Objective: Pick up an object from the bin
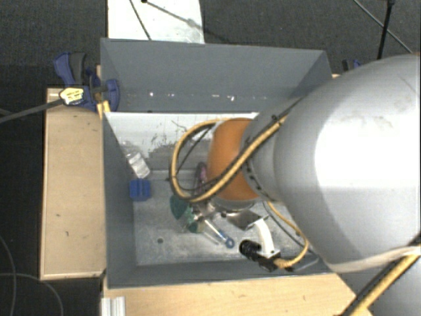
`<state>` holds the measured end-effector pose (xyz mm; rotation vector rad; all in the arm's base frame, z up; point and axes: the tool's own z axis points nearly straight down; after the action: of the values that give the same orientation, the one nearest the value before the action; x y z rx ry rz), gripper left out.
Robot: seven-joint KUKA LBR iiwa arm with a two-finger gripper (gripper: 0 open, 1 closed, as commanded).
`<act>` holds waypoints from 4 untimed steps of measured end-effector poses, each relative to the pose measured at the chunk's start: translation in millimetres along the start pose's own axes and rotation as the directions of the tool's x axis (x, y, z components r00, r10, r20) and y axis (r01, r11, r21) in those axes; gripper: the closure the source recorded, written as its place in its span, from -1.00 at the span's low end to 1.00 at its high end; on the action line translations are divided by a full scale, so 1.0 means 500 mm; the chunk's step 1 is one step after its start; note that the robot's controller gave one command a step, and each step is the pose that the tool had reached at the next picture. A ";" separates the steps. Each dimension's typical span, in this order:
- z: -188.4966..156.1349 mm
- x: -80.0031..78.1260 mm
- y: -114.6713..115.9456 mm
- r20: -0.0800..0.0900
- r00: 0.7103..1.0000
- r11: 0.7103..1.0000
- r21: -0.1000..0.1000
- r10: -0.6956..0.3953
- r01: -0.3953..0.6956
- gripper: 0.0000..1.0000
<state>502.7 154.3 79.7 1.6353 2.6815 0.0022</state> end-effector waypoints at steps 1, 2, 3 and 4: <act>-0.032 -0.001 0.001 0.001 1.000 1.000 -0.002 -0.002 0.002 1.00; -0.115 -0.002 0.003 0.001 1.000 1.000 -0.002 -0.006 0.006 1.00; -0.199 -0.003 0.005 0.001 1.000 1.000 -0.002 -0.012 0.012 1.00; -0.209 -0.004 0.005 0.001 1.000 1.000 0.000 -0.020 0.020 1.00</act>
Offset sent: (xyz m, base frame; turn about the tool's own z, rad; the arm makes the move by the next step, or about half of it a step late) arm 0.0000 0.0000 0.0155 0.0000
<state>505.7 153.7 184.4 1.6081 2.6966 0.0018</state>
